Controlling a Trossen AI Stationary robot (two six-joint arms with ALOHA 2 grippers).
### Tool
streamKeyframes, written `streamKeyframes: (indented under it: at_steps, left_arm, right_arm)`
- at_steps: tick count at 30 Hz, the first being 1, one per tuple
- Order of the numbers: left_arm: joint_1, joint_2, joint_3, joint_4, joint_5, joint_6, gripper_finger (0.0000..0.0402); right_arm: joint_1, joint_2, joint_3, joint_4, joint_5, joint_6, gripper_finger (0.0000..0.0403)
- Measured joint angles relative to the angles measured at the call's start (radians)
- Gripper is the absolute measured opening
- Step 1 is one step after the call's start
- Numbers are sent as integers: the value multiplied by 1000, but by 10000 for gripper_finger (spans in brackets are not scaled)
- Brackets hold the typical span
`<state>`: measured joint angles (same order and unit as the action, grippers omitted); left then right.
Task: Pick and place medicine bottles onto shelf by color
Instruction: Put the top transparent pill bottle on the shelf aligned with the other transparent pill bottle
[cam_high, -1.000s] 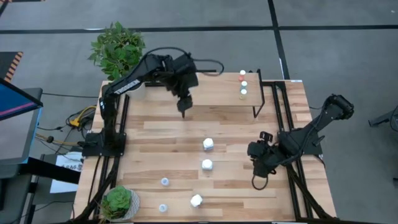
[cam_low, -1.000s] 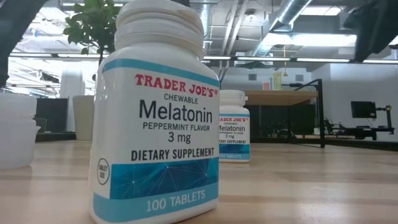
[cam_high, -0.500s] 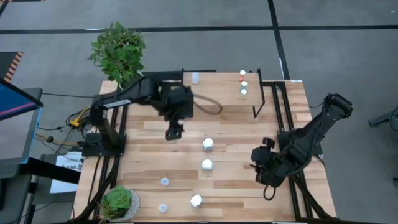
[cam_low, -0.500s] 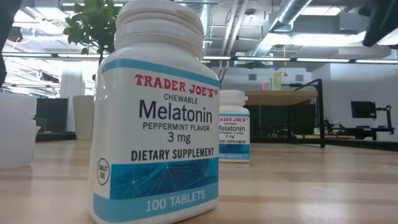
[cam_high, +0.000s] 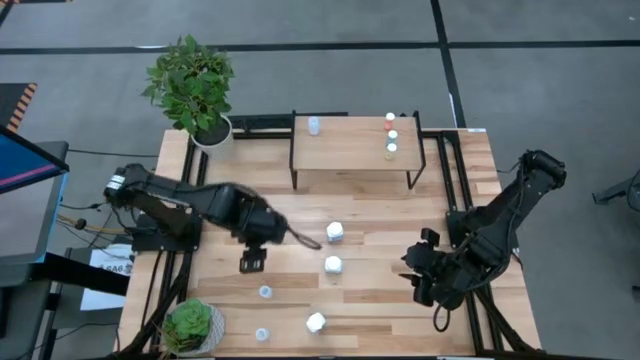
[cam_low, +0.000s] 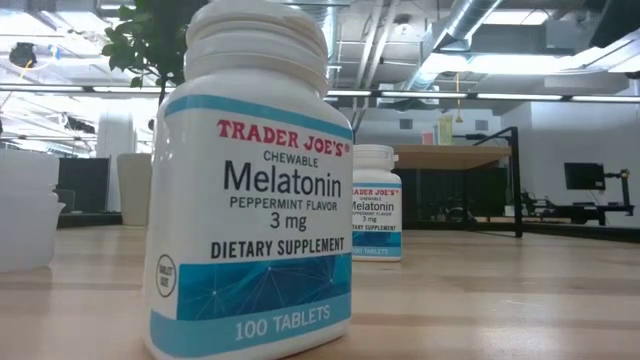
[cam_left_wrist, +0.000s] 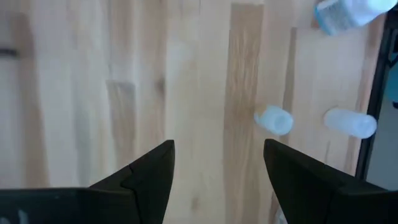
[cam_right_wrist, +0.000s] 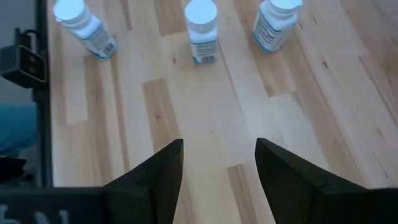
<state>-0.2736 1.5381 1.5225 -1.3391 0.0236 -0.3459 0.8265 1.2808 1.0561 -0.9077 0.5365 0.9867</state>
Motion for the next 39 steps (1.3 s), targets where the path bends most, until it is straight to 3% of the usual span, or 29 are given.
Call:
streamKeyframes:
  at_steps: [5,10,21,27,39]
  left_arm:
    - [-121,-21,-166,75,-37,-165,233]
    - [-227,-15,-293,219,-30,-224,233]
    - [-342,-15,-453,428,-36,-415,233]
    - [-371,3,-519,574,-54,-414,233]
    - [-370,97,-526,672,-103,-353,233]
  right_arm:
    - [5,0,0,9,-1,0,221]
    - [5,0,0,13,-7,0,221]
    - [5,0,0,11,-13,0,221]
    - [5,0,0,11,-16,0,221]
    - [4,0,0,2,-16,0,221]
